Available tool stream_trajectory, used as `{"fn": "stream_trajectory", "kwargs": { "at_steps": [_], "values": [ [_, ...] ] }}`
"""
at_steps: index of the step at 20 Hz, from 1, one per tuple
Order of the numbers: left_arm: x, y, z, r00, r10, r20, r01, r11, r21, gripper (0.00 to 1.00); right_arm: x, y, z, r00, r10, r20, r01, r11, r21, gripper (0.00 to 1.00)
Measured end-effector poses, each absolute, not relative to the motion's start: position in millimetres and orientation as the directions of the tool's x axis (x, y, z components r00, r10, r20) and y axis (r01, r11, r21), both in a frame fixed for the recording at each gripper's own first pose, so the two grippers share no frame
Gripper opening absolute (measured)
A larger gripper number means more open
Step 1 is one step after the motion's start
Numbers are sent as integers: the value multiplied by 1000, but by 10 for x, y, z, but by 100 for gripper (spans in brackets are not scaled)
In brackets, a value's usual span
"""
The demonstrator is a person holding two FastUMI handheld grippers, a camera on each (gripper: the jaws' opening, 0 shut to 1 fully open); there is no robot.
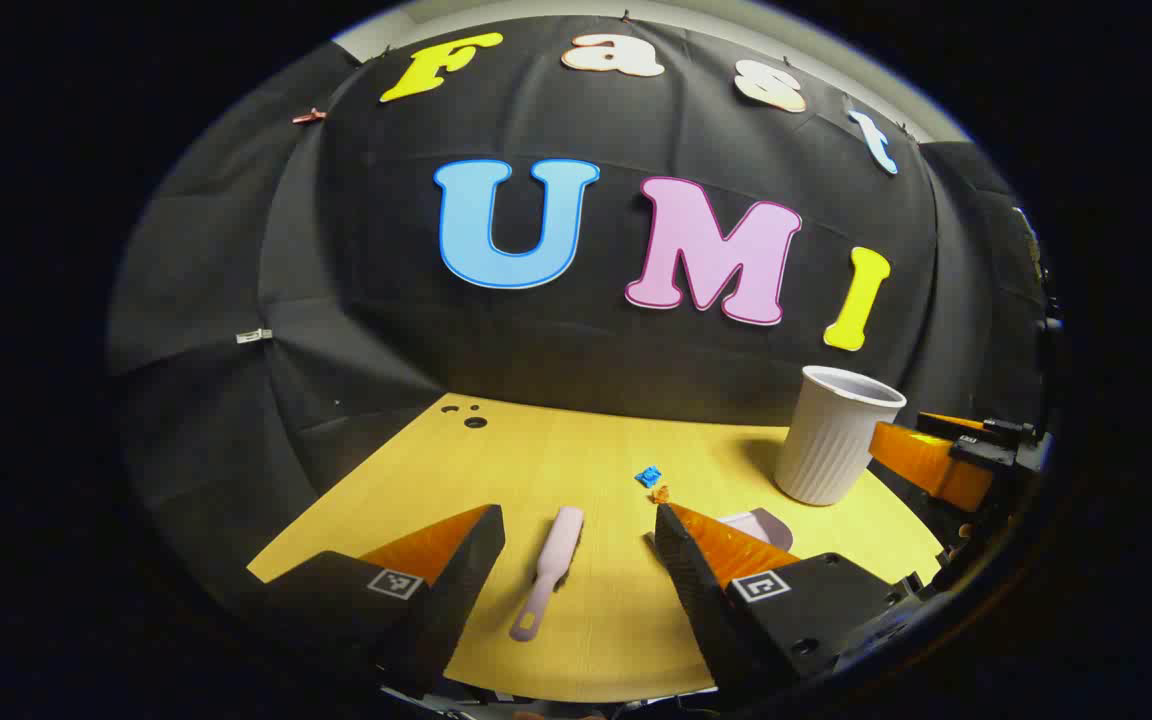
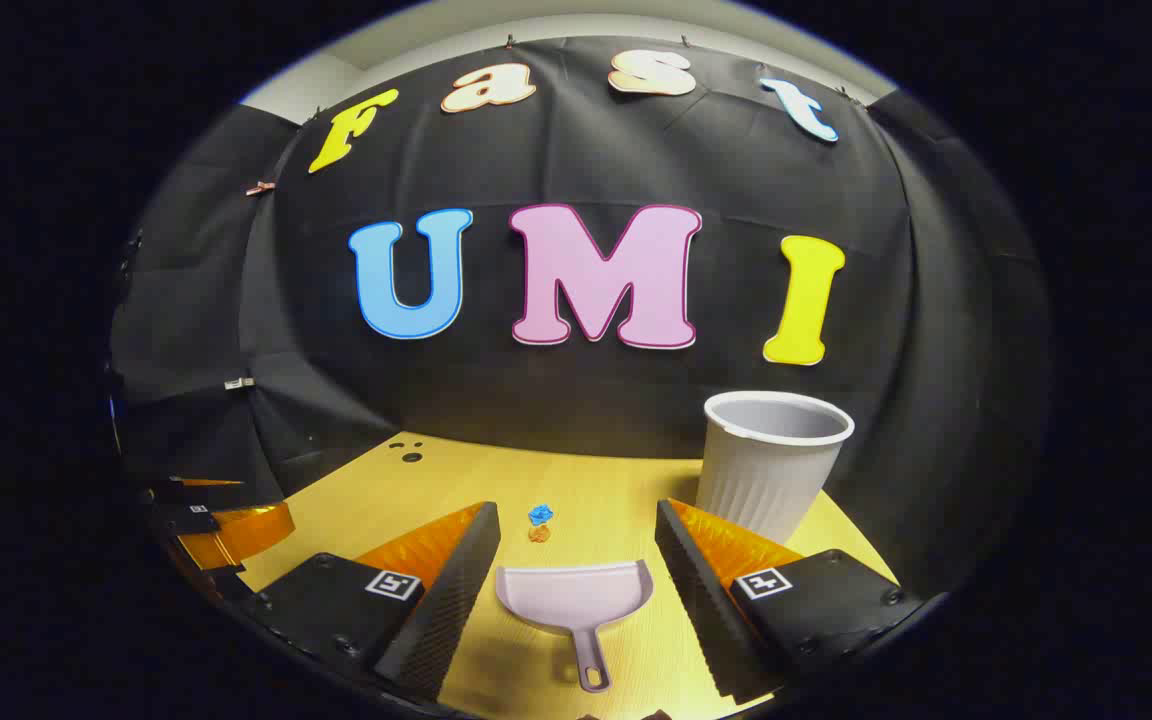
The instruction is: Pick up the small broom and dustpan from the desktop, sweep the trash into the dustpan with the broom, and then empty the trash into the garbage bin.
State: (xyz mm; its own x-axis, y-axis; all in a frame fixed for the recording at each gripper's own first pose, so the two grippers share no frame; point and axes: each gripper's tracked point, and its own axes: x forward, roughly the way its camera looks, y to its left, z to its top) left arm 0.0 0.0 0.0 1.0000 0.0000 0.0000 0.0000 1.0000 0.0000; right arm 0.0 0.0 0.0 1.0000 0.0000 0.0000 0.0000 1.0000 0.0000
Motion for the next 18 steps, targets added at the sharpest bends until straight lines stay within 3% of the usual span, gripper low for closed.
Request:
{"fn": "stream_trajectory", "kwargs": {
  "at_steps": [18],
  "values": [
    [352,-21,-234,992,-19,-123,22,1000,22,96,380,-170,-338,992,22,-122,-17,999,46,98]
  ]
}}
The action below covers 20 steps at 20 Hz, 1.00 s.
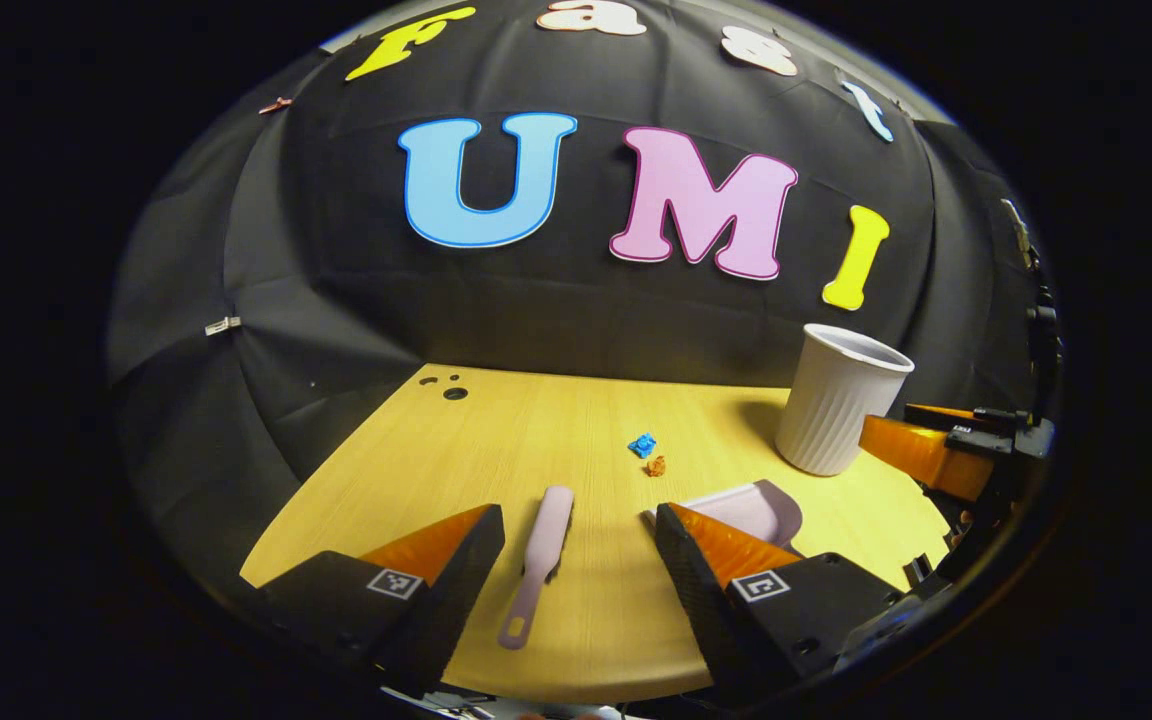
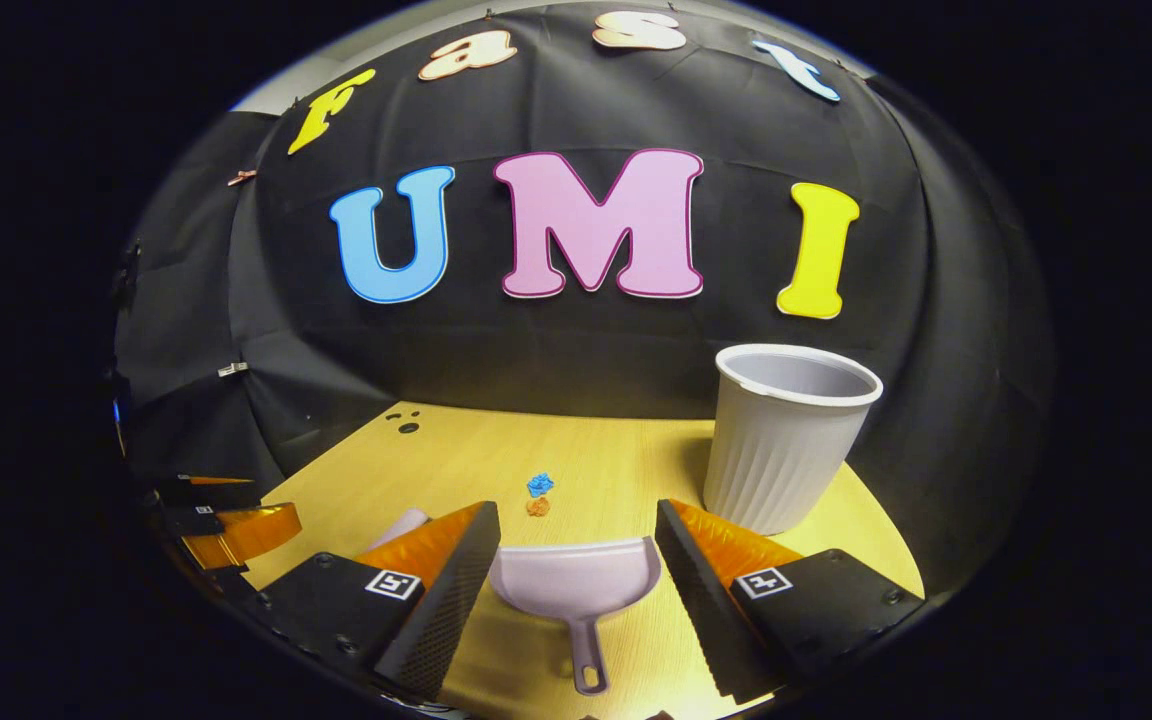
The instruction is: Pick up the small broom and dustpan from the desktop, sweep the trash into the dustpan with the broom, and then empty the trash into the garbage bin.
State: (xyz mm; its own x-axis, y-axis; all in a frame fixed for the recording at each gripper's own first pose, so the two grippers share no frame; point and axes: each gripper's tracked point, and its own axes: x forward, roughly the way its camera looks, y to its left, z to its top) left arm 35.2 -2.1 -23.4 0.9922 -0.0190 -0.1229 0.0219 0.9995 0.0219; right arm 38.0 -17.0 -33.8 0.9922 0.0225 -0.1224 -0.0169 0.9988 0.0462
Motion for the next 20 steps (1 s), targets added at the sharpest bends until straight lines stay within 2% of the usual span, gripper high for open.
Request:
{"fn": "stream_trajectory", "kwargs": {
  "at_steps": [5,11,15,20],
  "values": [
    [545,63,-388,981,-23,-195,25,1000,10,96,470,-295,-460,987,11,-160,-1,998,67,98],
    [900,224,-861,935,-15,-353,28,999,33,96,486,-408,-645,977,16,-211,0,997,75,98],
    [1135,265,-1236,869,-27,-494,44,999,23,96,498,-470,-762,969,28,-246,-12,998,66,98],
    [1353,337,-1632,754,11,-657,51,996,76,96,548,-615,-942,953,22,-302,-7,999,51,98]
  ]
}}
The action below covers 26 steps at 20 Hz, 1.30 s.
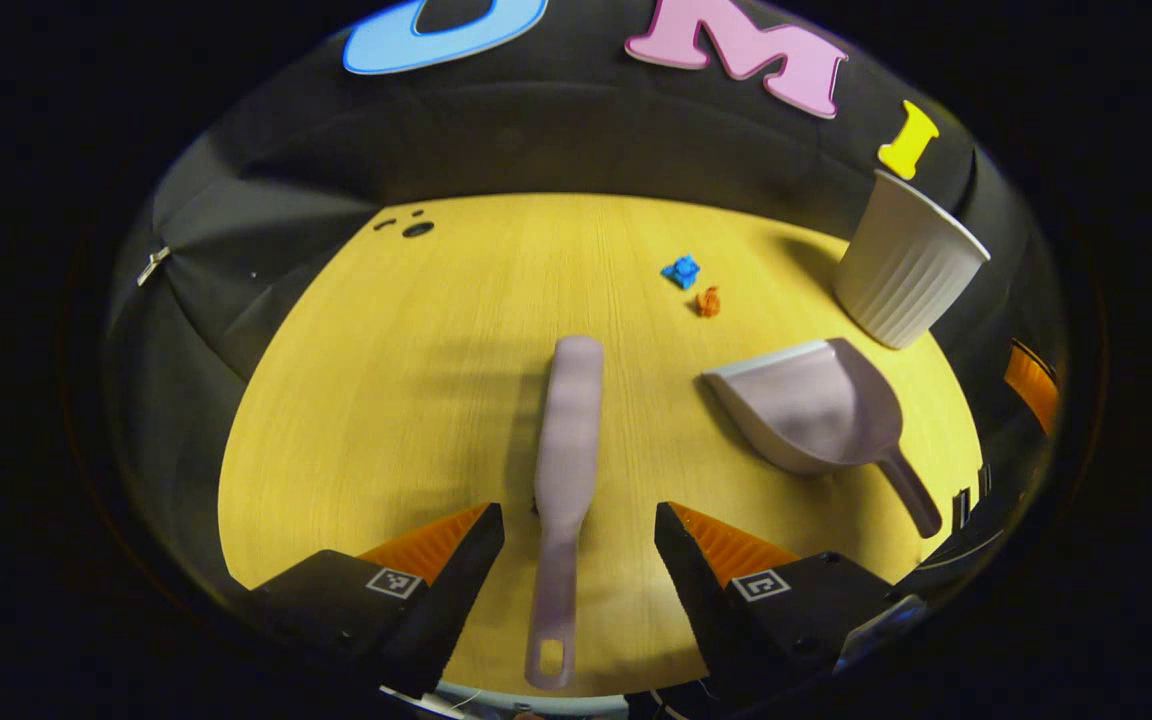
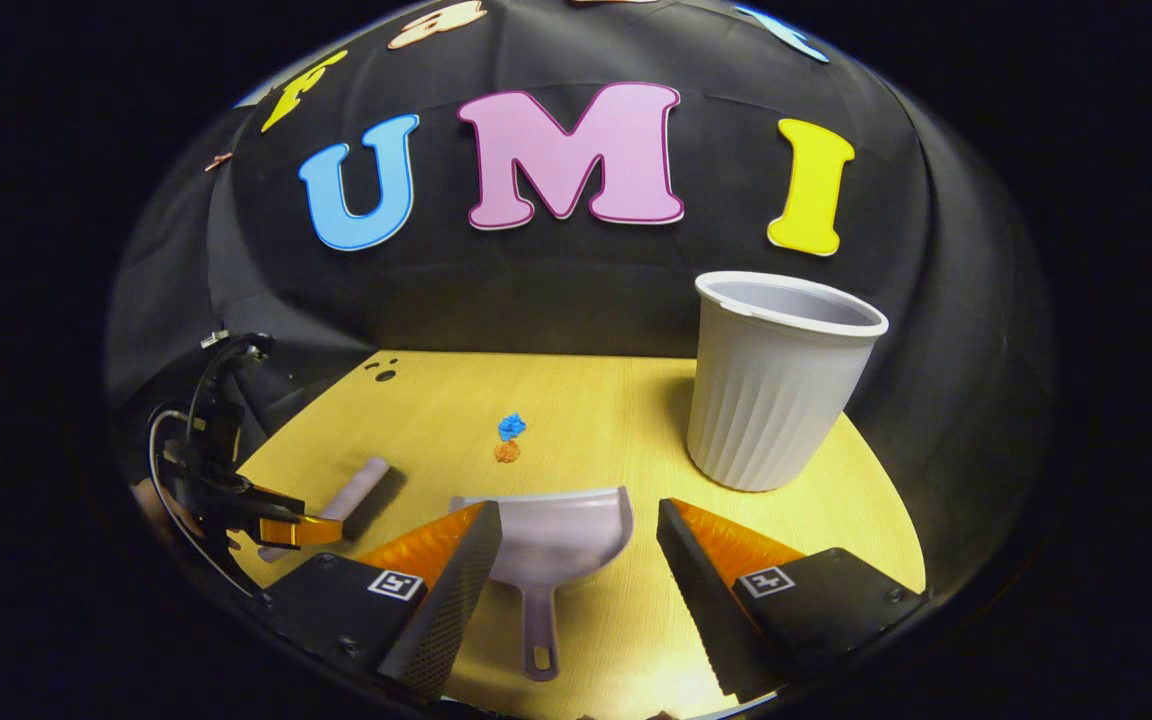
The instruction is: Pick up the small broom and dustpan from the desktop, sweep the trash into the dustpan with the broom, and then empty the trash into the garbage bin.
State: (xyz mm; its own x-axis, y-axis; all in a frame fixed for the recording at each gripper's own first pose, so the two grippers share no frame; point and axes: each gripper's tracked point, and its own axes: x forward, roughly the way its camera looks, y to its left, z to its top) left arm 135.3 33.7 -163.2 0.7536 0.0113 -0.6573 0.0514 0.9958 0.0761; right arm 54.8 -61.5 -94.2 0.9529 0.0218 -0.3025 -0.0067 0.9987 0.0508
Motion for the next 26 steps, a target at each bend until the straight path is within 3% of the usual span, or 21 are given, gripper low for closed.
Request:
{"fn": "stream_trajectory", "kwargs": {
  "at_steps": [6,10,16,20,26],
  "values": [
    [1564,414,-1922,651,63,-756,62,989,135,94,590,-688,-1165,933,35,-359,-12,998,65,98],
    [1634,413,-2063,616,43,-787,49,994,93,91,560,-639,-1365,905,68,-420,-40,996,75,99],
    [1685,396,-2121,635,41,-772,101,986,135,72,477,-557,-1547,877,108,-468,-67,992,103,99],
    [1683,374,-2099,673,43,-738,78,988,129,39,427,-488,-1654,855,131,-502,-75,989,130,99],
    [1594,346,-2095,717,8,-697,57,996,70,25,399,-353,-1770,828,137,-544,-67,987,147,99]
  ]
}}
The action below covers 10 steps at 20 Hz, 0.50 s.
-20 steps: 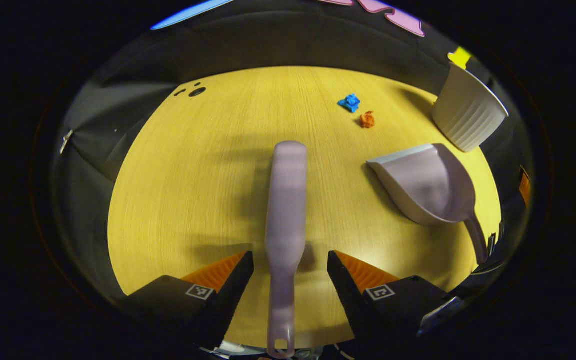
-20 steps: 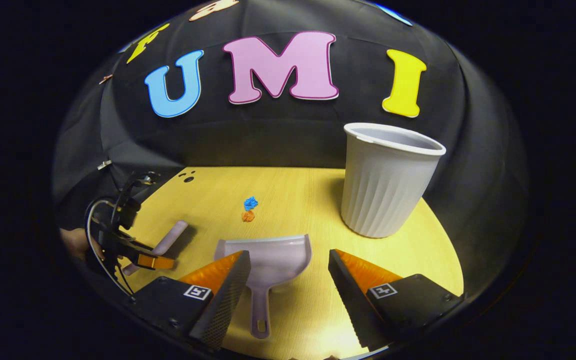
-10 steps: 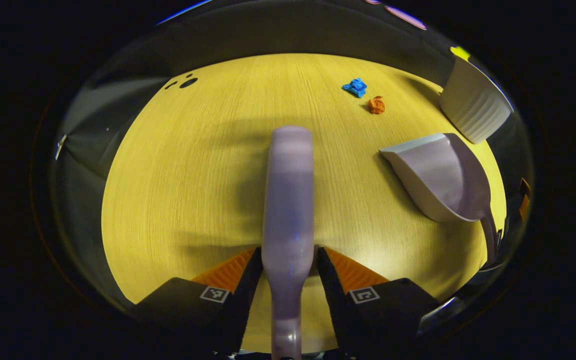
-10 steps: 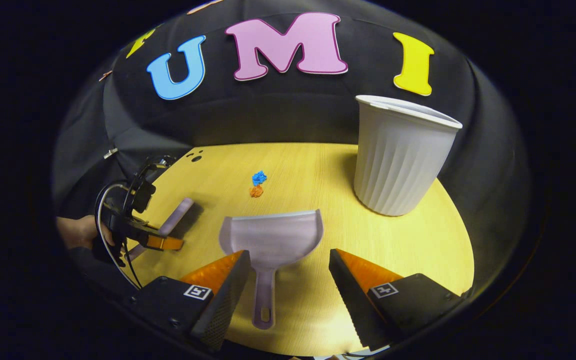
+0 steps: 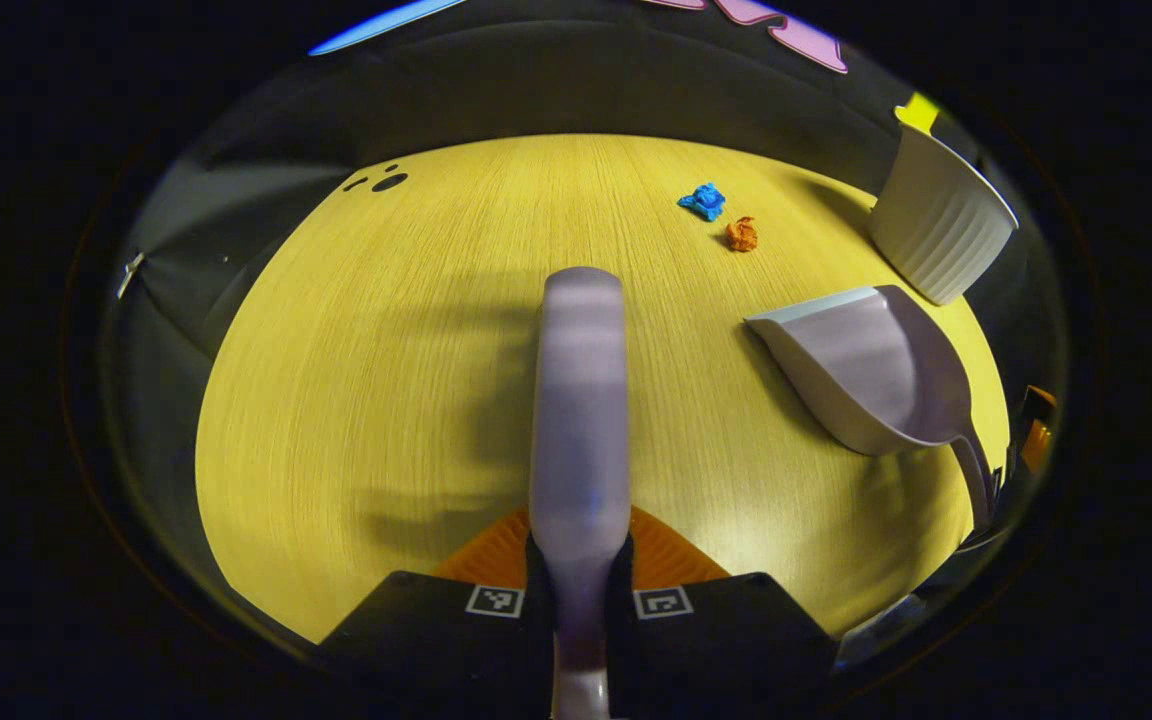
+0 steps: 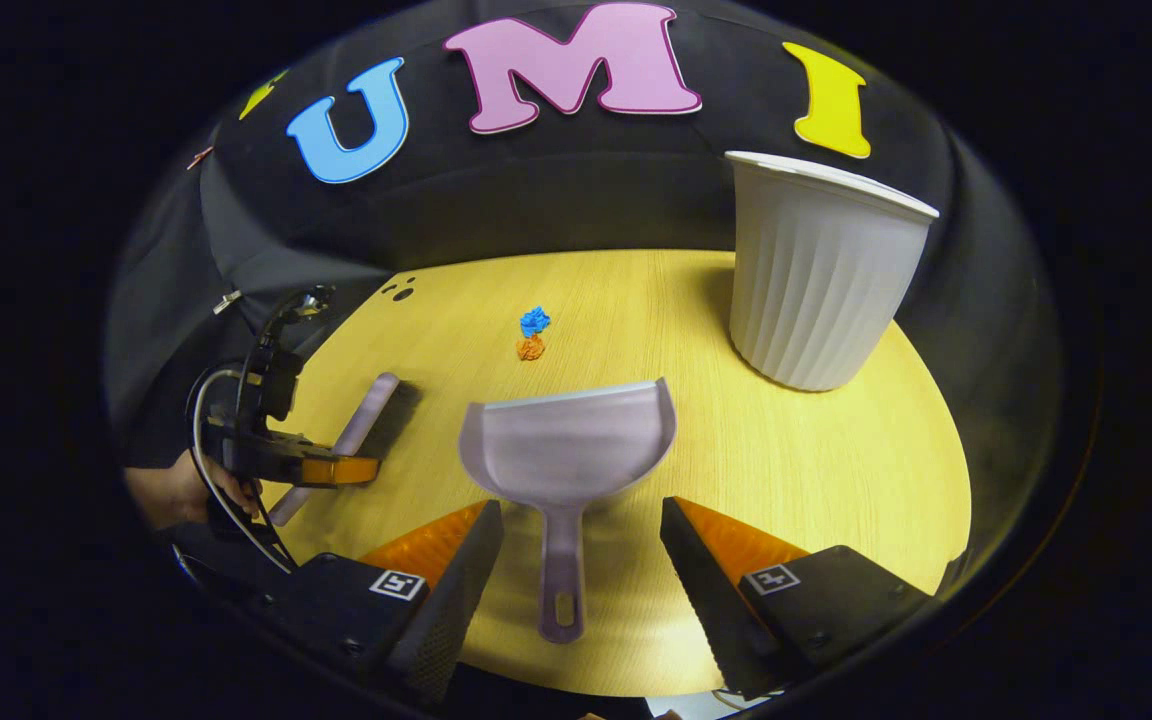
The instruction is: Pick up the small broom and dustpan from the desktop, sweep the trash into the dustpan with the broom, and then empty the trash into the garbage bin.
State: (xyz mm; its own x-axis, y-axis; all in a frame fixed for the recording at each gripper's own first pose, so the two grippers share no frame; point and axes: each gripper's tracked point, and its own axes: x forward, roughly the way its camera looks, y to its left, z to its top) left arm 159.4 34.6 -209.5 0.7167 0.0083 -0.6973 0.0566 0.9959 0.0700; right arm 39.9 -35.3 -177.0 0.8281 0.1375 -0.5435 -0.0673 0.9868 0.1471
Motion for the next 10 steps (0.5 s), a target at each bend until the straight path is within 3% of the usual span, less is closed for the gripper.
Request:
{"fn": "stream_trajectory", "kwargs": {
  "at_steps": [10],
  "values": [
    [962,590,-1837,792,52,-609,-44,999,27,24,410,-306,-2324,738,126,-663,-50,990,132,99]
  ]
}}
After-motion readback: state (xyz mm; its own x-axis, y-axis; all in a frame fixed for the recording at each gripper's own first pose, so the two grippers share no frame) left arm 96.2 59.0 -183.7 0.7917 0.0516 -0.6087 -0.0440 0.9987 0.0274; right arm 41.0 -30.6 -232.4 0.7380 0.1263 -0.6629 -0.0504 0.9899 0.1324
